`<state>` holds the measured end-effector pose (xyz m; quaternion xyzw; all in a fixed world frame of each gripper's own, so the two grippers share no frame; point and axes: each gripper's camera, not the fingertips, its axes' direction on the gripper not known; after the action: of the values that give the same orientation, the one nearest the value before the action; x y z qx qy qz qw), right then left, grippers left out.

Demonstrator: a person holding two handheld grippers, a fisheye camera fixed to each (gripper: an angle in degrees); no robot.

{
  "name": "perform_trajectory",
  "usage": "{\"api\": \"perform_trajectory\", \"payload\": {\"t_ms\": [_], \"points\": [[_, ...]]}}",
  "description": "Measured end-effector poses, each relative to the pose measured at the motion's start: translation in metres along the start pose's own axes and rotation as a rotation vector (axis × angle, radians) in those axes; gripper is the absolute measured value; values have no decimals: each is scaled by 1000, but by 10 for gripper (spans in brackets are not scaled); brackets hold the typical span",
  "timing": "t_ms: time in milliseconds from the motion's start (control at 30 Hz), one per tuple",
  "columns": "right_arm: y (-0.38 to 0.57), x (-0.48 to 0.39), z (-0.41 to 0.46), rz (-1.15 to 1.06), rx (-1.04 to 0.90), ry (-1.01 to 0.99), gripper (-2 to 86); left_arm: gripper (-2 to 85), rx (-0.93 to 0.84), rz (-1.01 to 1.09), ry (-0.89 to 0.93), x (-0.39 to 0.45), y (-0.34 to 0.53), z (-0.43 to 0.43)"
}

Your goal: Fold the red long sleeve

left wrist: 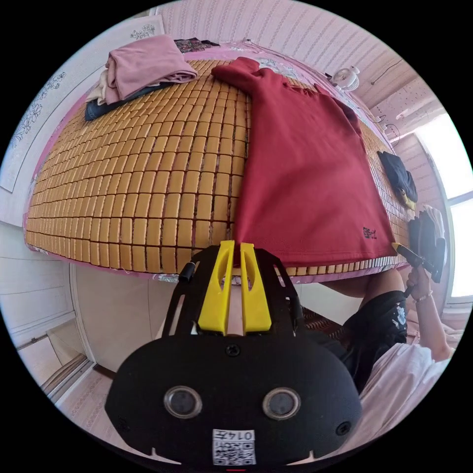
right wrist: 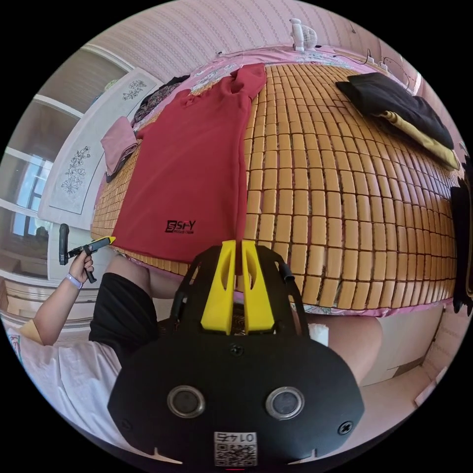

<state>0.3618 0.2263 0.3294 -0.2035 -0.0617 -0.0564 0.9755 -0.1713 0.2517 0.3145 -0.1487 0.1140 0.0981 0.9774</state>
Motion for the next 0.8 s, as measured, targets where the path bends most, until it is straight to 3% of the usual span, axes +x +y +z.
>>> {"api": "perform_trajectory", "payload": {"t_ms": [233,400,533,800], "points": [[31,-18,21,13,-114,-48,28,28,-42,-125,74,-40,20,32],[53,-25,-11,36,46,-30,52,42,61,-162,128,-67,41,23],[83,-49,-46,-29,366,209,56,45,130,-63,131,-74,64,5],[81,-72,-27,-49,378,205,54,52,259,246,120,-35,56,-16]]}}
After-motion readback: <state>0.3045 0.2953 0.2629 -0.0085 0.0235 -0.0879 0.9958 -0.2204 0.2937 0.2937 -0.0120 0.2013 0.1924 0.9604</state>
